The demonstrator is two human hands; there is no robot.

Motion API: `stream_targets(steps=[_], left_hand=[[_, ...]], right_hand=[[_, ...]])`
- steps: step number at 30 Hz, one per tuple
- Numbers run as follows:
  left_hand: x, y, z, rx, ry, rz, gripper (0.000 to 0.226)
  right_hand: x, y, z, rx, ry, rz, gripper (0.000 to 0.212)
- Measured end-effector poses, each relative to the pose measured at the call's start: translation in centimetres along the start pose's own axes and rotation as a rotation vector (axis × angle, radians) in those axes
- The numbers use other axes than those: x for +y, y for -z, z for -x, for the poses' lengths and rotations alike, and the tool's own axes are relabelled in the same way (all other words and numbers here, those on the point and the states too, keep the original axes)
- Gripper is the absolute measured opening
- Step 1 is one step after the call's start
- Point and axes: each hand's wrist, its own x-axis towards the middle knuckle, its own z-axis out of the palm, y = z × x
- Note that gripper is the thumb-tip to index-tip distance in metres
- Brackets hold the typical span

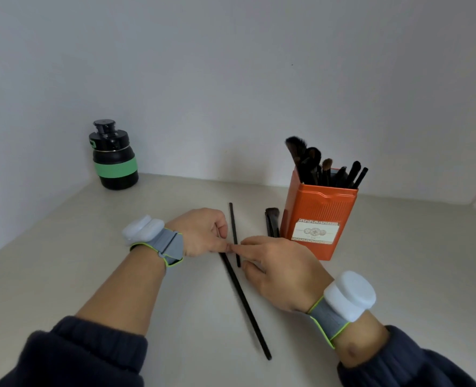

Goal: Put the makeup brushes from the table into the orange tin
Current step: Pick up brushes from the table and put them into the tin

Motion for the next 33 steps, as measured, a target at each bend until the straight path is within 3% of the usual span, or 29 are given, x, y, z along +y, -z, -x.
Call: stream_targets(steps=[4, 10, 13, 17, 19, 24, 29, 33], left_hand=[[-1.0, 0.7, 0.0, 0.063, 0.027, 0.021, 0.025], [-0.8, 0.4, 0.0, 0.179, 0.094, -0.125, 0.031], [0.0, 0.8, 0.7, 0.067, 0.124, -0.072, 0.034], [1.3, 0.4, 1.3, -0.181, 0.112, 0.041, 0.018], [1.6, 0.0, 1.3, -0.217, 0.122, 0.04, 0.014], [1.4, -0.1, 1.1, -0.082, 0.129, -0.075, 0.006], [1.5, -0.4, 0.9, 0.102, 0.093, -0.185, 0.025], [1.2, -0.3, 0.8, 0.143, 0.156, -0.247, 0.044]], right_hand=[[-0.3, -0.3, 0.2, -0.026, 0.019, 0.078, 0.029], [-0.2, -0.1, 0.3, 0.012, -0.069, 0.135, 0.031], [-0.2, -0.2, 0.2, 0.056, -0.086, 0.114, 0.029], [-0.6, -0.6, -0.7, 0.133, -0.164, 0.113, 0.025], [-1.1, -0.8, -1.4, 0.111, -0.2, 0.156, 0.021], [-2.0, -0.9, -2.1, 0.034, -0.275, 0.16, 0.022], [-2.7, -0.8, -2.5, 0.009, -0.289, 0.152, 0.036], [-2.7, -0.3, -2.3, 0.022, -0.346, 0.045, 0.039]])
